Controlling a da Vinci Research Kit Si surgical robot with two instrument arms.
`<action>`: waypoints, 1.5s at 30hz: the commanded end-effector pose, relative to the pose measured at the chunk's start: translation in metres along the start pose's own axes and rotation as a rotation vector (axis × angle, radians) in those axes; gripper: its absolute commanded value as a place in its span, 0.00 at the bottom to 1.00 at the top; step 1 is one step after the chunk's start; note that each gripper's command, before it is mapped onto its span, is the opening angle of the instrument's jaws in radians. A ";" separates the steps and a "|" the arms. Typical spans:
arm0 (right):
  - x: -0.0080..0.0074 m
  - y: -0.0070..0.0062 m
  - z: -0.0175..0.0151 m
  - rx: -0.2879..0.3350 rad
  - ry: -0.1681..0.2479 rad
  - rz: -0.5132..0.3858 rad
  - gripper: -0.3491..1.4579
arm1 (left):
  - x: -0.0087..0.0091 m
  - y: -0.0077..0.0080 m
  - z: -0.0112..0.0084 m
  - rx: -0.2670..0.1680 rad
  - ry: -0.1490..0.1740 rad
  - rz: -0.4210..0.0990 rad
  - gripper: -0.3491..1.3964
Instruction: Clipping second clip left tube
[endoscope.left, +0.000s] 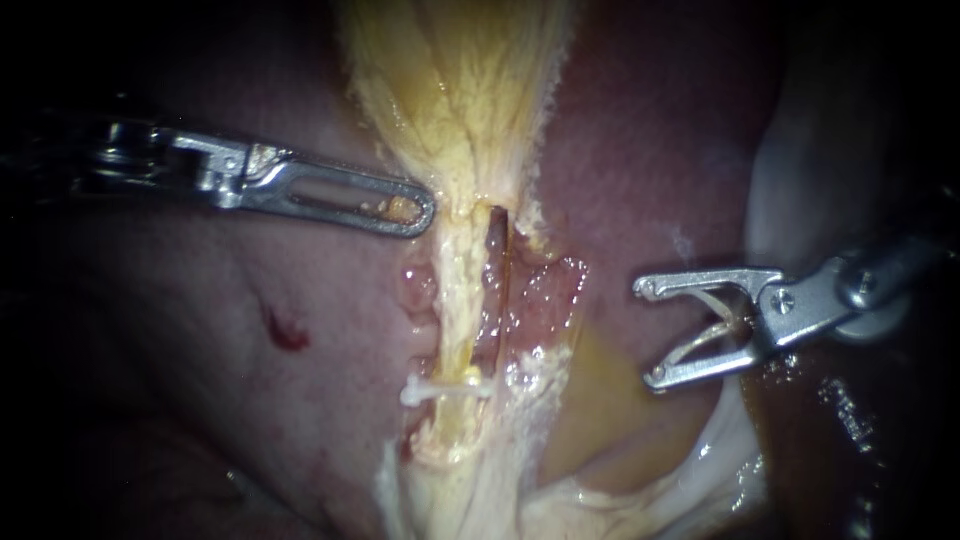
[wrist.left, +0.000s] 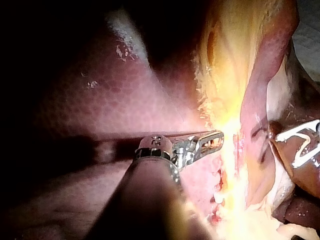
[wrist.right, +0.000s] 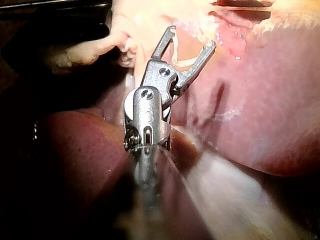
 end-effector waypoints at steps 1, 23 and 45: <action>0.0000 0.0000 0.0000 0.000 0.000 0.000 0.47 | 0.0000 0.0000 0.0000 0.000 0.000 0.000 0.00; 0.0001 -0.0002 0.0000 0.006 0.003 -0.001 0.47 | -0.0035 -0.0037 -0.0089 0.031 -0.040 -0.037 0.00; 0.0009 0.0004 0.0059 0.009 0.087 0.057 0.47 | -0.0034 -0.0039 -0.0092 0.032 -0.040 -0.036 0.00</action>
